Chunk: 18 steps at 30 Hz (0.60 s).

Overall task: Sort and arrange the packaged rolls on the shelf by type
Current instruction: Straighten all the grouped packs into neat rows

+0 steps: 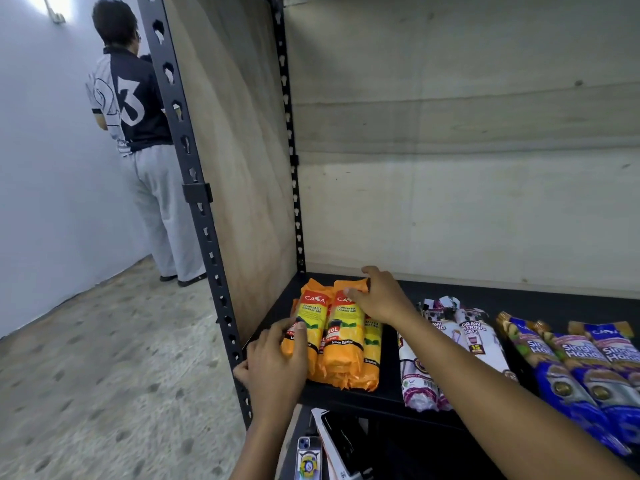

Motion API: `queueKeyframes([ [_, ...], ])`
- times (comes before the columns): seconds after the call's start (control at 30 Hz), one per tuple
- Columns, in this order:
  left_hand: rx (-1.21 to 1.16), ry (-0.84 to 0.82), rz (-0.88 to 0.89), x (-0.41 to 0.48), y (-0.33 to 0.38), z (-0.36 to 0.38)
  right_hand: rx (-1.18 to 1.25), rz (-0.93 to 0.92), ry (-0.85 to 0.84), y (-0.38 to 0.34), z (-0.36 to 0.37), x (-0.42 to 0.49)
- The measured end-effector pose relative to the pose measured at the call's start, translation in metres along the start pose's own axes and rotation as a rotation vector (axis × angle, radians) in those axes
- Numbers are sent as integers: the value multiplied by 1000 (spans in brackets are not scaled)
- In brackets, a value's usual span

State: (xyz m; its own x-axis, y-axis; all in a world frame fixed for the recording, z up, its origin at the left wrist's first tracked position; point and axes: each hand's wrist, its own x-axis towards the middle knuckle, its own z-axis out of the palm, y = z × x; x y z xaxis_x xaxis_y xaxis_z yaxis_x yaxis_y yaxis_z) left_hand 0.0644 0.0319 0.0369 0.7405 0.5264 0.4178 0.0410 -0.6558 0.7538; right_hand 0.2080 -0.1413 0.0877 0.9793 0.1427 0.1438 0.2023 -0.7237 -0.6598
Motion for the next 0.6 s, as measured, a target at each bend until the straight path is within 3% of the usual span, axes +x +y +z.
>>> queueKeyframes([
  [0.1, 23, -141, 140, 7, -12, -14, 14, -17, -63, 0, -4, -32],
  [0.2, 9, -493, 334, 23, -25, -30, -39, -162, -182, -8, -6, -76],
  [0.3, 70, -692, 481, 35, -29, -38, -123, -178, -353, -9, -8, -104],
  [0.4, 184, -763, 539, 39, -30, -37, -189, -162, -399, -3, 0, -114],
  [0.6, 185, -678, 498, 38, -30, -33, -238, -221, -331, -2, 3, -122],
])
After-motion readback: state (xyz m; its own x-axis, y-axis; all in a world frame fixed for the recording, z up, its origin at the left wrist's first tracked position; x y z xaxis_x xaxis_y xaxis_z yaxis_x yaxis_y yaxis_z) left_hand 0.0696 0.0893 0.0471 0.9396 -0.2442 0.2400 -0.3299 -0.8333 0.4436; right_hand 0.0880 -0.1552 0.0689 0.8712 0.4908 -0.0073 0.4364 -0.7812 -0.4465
